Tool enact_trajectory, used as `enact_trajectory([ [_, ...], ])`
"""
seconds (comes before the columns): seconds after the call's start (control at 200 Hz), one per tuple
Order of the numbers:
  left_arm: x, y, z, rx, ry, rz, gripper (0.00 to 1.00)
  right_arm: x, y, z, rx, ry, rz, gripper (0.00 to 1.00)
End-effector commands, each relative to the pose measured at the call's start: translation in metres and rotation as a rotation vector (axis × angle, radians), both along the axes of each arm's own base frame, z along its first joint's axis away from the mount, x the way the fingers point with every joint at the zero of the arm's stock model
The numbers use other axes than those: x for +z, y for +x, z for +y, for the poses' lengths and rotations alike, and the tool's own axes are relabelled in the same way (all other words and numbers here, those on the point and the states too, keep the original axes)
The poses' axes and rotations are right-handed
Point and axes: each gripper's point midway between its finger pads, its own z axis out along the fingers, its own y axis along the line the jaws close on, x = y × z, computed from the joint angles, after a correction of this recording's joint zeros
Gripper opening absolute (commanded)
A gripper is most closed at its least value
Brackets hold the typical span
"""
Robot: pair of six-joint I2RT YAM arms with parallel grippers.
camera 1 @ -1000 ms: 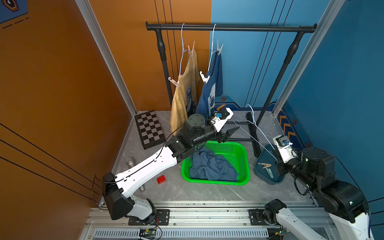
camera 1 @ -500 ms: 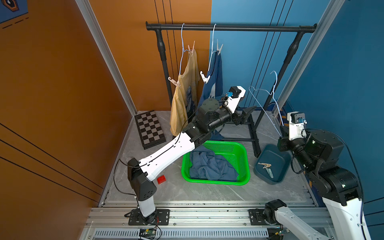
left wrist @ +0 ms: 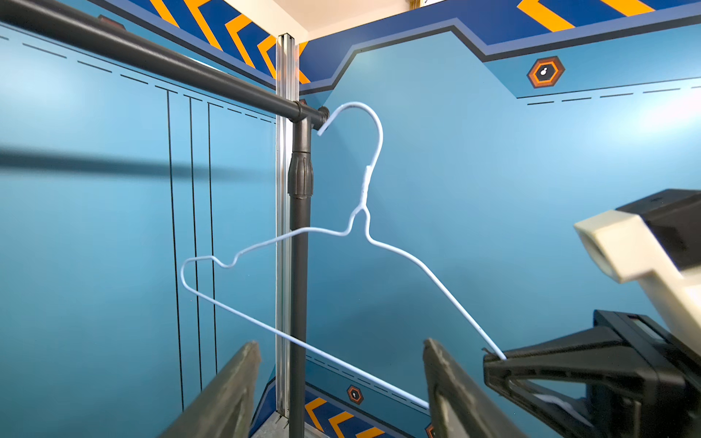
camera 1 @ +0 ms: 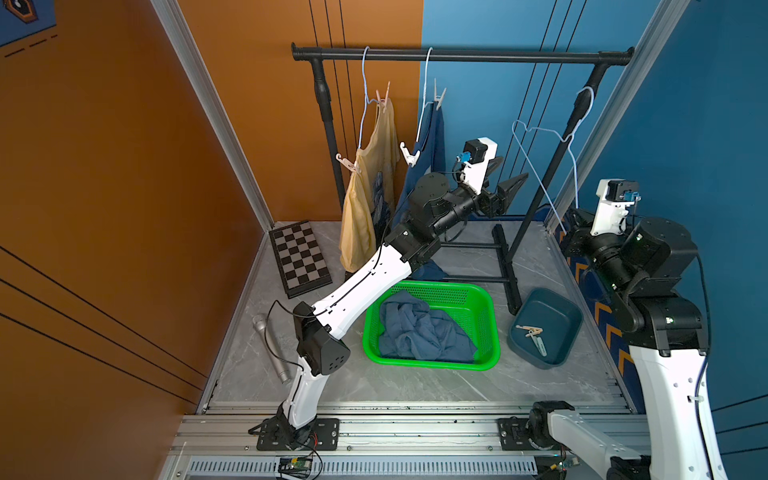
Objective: Remove the clothespins securing t-shirts to the hanger
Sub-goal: Place the hanger on the clothes rail.
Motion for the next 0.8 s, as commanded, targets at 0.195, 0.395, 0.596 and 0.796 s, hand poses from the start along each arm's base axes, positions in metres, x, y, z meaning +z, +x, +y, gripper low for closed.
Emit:
enact_trajectory([
  [0.195, 0.018, 0.005, 0.007, -0.007, -0.058, -0.028, 0.70, 0.066, 0.022, 0.007, 0.055, 0.073, -0.167, 0.00],
  [0.395, 0.017, 0.009, 0.009, -0.001, -0.058, -0.025, 0.70, 0.078, 0.050, 0.007, 0.069, 0.098, -0.174, 0.00],
  [0.596, 0.017, 0.009, 0.010, 0.001, -0.056, -0.025, 0.70, 0.071, 0.085, 0.004, 0.089, 0.154, -0.132, 0.00],
  [0.796, 0.013, 0.010, 0.013, 0.016, -0.042, -0.020, 0.70, 0.038, 0.107, 0.002, 0.104, 0.186, -0.035, 0.00],
])
